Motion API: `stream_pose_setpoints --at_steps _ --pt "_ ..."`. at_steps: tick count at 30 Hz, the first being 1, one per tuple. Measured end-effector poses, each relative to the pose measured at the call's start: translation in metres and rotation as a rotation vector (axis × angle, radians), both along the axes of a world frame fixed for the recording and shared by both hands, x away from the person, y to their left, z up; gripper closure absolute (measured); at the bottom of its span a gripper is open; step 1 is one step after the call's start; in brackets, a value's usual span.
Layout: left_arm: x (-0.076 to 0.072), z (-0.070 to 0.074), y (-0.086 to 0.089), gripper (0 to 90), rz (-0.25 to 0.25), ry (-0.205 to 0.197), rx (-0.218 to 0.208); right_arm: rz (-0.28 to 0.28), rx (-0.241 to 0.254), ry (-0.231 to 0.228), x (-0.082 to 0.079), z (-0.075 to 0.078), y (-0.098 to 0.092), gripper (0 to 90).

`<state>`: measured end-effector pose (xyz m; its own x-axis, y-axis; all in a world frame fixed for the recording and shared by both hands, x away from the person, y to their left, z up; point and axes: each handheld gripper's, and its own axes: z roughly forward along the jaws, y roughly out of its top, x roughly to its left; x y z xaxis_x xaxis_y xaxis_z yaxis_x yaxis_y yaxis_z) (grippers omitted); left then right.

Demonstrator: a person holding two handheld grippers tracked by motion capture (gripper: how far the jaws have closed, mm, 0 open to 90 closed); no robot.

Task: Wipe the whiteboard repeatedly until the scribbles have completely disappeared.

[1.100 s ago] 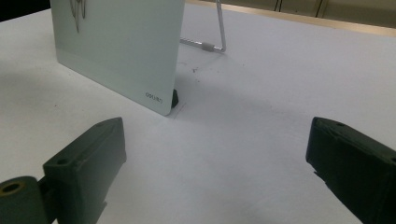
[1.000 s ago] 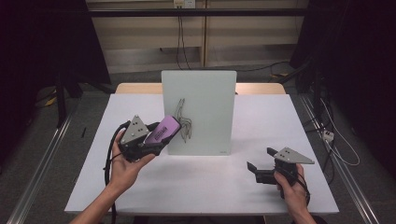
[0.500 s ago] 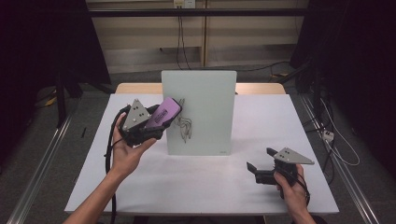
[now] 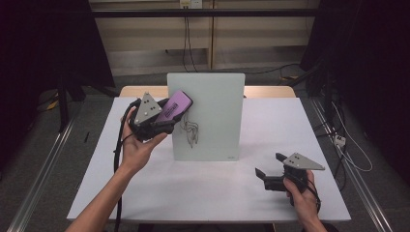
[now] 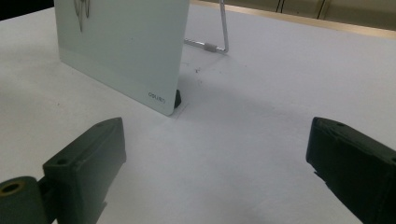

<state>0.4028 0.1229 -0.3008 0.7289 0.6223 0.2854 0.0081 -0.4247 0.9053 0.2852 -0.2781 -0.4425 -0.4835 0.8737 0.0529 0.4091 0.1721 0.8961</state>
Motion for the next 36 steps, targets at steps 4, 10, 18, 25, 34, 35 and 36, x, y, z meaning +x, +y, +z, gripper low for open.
stream_pose_setpoints --at_steps 4,10,18,25,34,35,36 --pt "0.004 0.004 -0.006 41.2 0.011 -0.012 0.016 0.002 -0.001 0.0 0.0 0.0 0.0 4.7" --pt "0.009 0.004 -0.006 41.2 0.014 -0.01 -0.037 0.011 -0.002 -0.001 0.0 0.0 0.0 4.6" --pt "0.012 -0.001 -0.016 41.2 0.001 -0.036 0.01 0.012 -0.004 0.0 0.0 0.0 0.0 4.6" --pt "0.013 -0.004 -0.022 41.2 0.009 -0.056 0.026 0.008 -0.002 0.001 0.0 0.0 0.0 4.6" --pt "0.013 -0.013 -0.025 41.3 0.013 -0.063 0.048 0.017 -0.001 0.0 -0.001 0.0 0.0 4.6" --pt "0.013 -0.012 -0.025 41.3 0.011 -0.059 0.05 0.017 -0.001 -0.001 -0.001 0.0 0.0 4.6" --pt "0.013 -0.013 -0.025 41.3 0.009 -0.058 0.047 0.017 -0.001 -0.001 -0.001 0.0 0.0 4.6"
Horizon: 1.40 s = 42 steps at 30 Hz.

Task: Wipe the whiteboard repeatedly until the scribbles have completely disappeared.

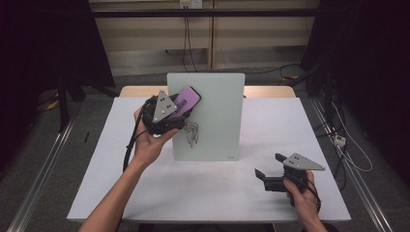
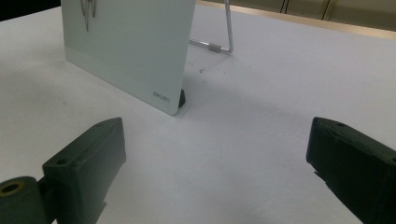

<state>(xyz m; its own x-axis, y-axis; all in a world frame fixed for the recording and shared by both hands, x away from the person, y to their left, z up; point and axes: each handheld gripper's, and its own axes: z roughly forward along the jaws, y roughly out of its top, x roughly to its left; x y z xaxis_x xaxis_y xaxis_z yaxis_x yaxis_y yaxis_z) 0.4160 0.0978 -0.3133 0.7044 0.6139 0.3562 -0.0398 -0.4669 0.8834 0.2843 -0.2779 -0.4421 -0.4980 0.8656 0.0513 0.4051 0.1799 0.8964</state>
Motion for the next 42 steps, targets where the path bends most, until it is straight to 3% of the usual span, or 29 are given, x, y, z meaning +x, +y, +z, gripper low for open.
stream_pose_setpoints --at_steps 15,31,38,42 --pt "0.0 0.001 -0.004 41.3 0.002 -0.036 0.032 0.005 -0.003 0.003 0.001 0.0 0.001 4.6" --pt "-0.007 -0.02 -0.013 41.2 -0.031 0.005 0.091 -0.001 0.003 0.005 0.0 0.0 0.0 4.2" --pt "-0.014 -0.034 -0.016 41.2 -0.059 0.028 0.149 0.0 0.002 0.005 0.0 0.0 0.0 4.2" --pt "-0.016 -0.038 -0.018 41.2 -0.065 0.037 0.161 0.001 0.001 0.005 0.001 0.0 0.0 4.2"
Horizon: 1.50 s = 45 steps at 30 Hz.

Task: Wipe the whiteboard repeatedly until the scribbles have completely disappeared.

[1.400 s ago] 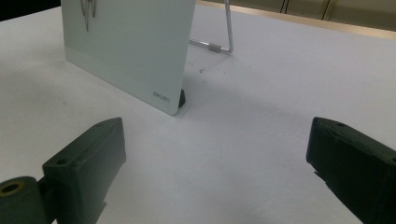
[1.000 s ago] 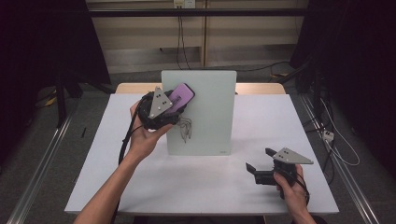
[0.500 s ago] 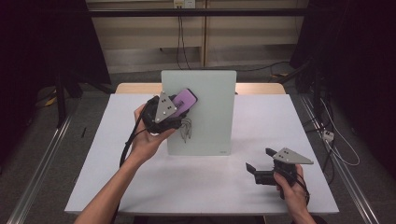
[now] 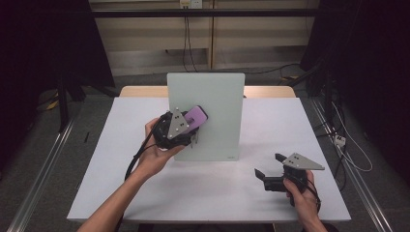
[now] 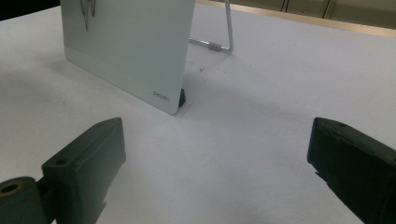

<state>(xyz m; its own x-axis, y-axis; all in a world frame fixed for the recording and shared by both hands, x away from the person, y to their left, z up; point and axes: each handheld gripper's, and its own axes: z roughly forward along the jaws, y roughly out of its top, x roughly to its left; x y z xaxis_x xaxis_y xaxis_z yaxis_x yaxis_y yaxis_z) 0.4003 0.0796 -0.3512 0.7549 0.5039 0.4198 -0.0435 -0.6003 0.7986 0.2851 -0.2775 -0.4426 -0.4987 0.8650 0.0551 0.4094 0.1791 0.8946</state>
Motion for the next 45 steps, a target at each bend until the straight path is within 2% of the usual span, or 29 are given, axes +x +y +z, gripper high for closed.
stream_pose_setpoints --at_steps 3,7,10,14,18,21,25,28,31,33,45 --pt "0.002 0.002 0.002 41.2 -0.005 0.013 -0.005 0.002 0.0 -0.001 0.0 0.0 0.001 4.2" --pt "0.004 0.004 0.005 41.2 -0.009 0.036 -0.038 0.002 -0.005 -0.003 0.0 0.0 0.0 4.3" --pt "0.006 0.01 0.008 41.2 0.007 0.02 -0.054 0.004 -0.005 -0.004 0.0 0.0 0.001 4.3" --pt "0.011 0.02 0.015 41.2 0.024 0.025 -0.093 0.006 -0.005 -0.005 0.0 0.0 0.001 4.3" --pt "0.016 0.03 0.023 41.2 0.046 0.011 -0.124 0.005 -0.005 -0.002 0.0 0.0 0.001 4.3" --pt "0.018 0.034 0.025 41.2 0.052 0.006 -0.13 0.007 -0.007 -0.003 0.0 0.0 0.001 4.3" --pt "0.017 0.033 0.024 41.2 0.059 -0.004 -0.119 0.006 -0.008 0.002 0.0 0.0 0.002 4.3" --pt "0.015 0.028 0.022 41.1 0.053 -0.008 -0.086 0.006 -0.007 0.001 0.0 0.0 0.002 4.3" --pt "0.012 0.021 0.021 41.1 0.046 -0.004 -0.071 0.007 -0.008 0.001 0.0 0.0 0.002 4.3" --pt "0.011 0.017 0.021 41.1 0.04 0.004 -0.079 0.007 -0.008 0.003 0.0 0.0 0.002 4.3" --pt "0.005 0.002 0.017 41.1 0.01 0.042 -0.03 0.006 -0.007 0.002 0.0 0.0 0.002 4.4"
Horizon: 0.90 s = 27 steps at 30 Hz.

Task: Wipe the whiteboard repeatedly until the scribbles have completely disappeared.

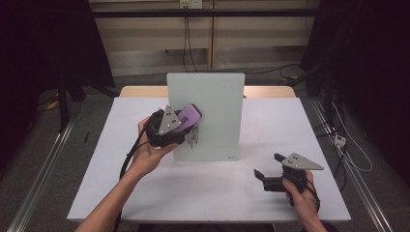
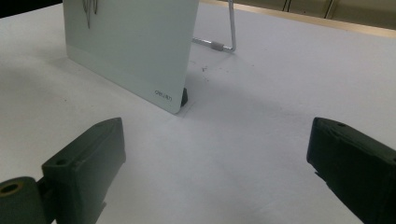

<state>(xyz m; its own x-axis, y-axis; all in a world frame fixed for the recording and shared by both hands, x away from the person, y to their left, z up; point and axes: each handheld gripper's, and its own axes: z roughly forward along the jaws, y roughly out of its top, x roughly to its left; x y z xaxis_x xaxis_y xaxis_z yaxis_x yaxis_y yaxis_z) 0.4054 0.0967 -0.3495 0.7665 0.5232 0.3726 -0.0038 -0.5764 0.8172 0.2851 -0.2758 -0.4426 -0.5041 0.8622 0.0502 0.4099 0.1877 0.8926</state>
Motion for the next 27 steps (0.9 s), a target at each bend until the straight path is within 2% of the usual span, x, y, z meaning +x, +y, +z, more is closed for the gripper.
stream_pose_setpoints --at_steps 3,5,9,12,16,24,27 --pt "-0.001 -0.005 0.0 41.0 -0.01 0.019 -0.005 0.003 -0.001 -0.001 0.0 0.0 0.0 4.4" --pt "-0.003 -0.009 -0.002 41.0 -0.015 0.018 0.018 0.006 -0.001 -0.002 0.0 0.0 0.0 4.3" --pt "-0.004 -0.012 -0.003 41.0 -0.026 0.027 0.026 0.004 0.0 -0.001 0.0 0.0 0.0 4.3" --pt "-0.004 -0.016 -0.004 40.9 -0.035 0.043 0.012 0.006 0.0 0.001 0.0 0.0 0.0 4.3" --pt "-0.006 -0.021 -0.007 40.9 -0.044 0.045 0.03 0.008 -0.001 -0.002 0.0 0.0 0.001 4.3" --pt "-0.011 -0.032 -0.014 40.9 -0.078 0.074 0.065 0.009 0.0 -0.001 -0.001 0.0 0.0 4.3" --pt "-0.011 -0.033 -0.015 40.9 -0.079 0.085 0.064 0.008 0.001 0.0 -0.001 0.0 0.0 4.3"
